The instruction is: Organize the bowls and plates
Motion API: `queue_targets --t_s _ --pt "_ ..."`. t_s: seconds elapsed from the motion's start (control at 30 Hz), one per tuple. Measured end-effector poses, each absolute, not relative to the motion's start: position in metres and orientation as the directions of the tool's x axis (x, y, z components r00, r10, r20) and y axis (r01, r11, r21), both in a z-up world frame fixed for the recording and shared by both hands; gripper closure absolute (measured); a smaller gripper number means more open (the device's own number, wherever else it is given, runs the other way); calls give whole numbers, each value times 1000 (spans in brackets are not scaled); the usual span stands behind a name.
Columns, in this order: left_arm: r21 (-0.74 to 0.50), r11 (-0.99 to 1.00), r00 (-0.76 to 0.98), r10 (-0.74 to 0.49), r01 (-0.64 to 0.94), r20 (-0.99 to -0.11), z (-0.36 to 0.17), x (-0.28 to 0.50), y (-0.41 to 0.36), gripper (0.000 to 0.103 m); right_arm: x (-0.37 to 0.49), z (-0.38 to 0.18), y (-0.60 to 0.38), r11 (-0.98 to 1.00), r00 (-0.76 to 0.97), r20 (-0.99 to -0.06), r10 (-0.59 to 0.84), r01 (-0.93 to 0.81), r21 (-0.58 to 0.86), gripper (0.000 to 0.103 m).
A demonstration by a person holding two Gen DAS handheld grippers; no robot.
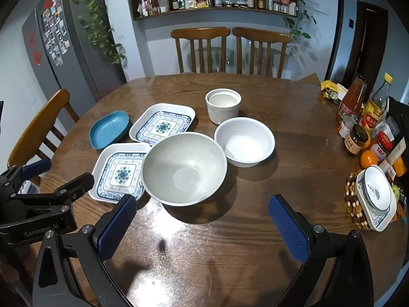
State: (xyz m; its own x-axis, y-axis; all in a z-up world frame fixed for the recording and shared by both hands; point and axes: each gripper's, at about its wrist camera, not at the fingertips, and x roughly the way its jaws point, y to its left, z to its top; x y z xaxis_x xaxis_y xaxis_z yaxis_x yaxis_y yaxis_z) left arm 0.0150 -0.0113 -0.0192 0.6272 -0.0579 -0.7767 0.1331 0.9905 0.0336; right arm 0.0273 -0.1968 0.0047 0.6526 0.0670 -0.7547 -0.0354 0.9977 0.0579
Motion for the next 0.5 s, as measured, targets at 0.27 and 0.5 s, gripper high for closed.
queue_targets --t_s 0.27,0.5 --pt "-7 990 606 -92 140 -790 -23 18 12 1 27 2 -182 998 632 -773 56 -19 56 0" --pt "-59 992 595 -113 109 -796 -31 23 48 1 30 -1 -157 994 621 -777 103 -42 99 0"
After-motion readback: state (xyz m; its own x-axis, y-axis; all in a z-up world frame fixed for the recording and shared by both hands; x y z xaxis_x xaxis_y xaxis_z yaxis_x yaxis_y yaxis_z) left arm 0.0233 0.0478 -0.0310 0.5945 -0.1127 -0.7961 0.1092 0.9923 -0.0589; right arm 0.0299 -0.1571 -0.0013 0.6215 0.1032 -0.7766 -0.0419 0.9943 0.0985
